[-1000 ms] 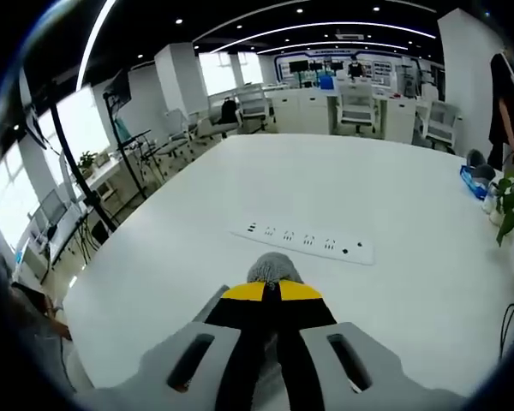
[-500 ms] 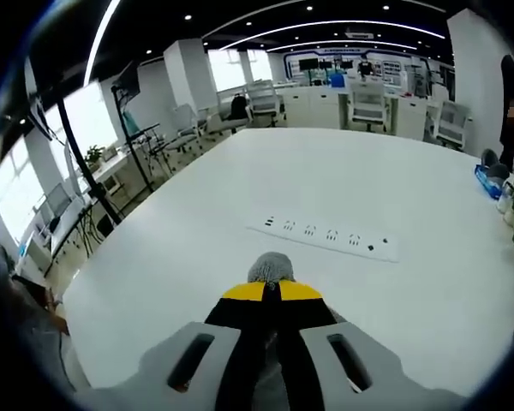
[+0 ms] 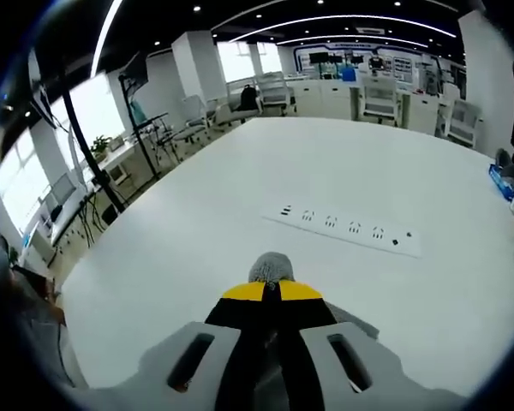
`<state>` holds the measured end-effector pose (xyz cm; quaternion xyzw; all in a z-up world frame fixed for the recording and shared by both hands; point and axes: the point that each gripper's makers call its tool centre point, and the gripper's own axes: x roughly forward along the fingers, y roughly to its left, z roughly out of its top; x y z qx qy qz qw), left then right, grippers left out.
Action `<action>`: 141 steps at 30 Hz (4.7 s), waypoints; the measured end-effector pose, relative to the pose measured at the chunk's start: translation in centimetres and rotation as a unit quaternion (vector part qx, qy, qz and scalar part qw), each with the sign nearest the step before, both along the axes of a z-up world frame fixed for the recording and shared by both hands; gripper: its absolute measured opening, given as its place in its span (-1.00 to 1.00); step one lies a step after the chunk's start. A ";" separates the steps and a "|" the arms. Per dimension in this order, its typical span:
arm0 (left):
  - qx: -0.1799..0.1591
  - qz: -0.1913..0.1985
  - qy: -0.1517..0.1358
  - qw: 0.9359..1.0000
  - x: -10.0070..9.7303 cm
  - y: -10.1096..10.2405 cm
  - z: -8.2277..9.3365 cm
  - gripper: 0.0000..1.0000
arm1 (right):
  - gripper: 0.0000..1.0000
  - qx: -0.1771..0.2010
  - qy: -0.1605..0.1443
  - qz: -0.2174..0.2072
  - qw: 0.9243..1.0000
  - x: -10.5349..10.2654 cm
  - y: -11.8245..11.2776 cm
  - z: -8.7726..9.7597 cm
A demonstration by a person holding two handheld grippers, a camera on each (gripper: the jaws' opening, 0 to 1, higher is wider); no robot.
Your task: Fold the towel on the table until its edges align and the towel forms a compact rectangular stack.
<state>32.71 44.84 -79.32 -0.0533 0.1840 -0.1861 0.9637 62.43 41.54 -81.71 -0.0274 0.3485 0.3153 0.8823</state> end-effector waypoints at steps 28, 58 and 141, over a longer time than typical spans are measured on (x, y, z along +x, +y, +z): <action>0.021 0.000 0.124 0.992 -0.6 3.9 -8.6 -0.92 | -0.98 0.028 0.037 -0.034 0.998 -0.7 3.8 -5.2; 0.050 0.001 0.113 0.992 -1.9 5.9 -8.1 -0.87 | -0.67 0.085 -0.020 -0.043 0.995 -1.8 -1.0 2.2; 0.113 -0.082 0.078 0.987 9.5 2.6 -5.8 -0.51 | -0.32 -0.006 0.008 0.037 0.999 -20.3 -9.3 -6.5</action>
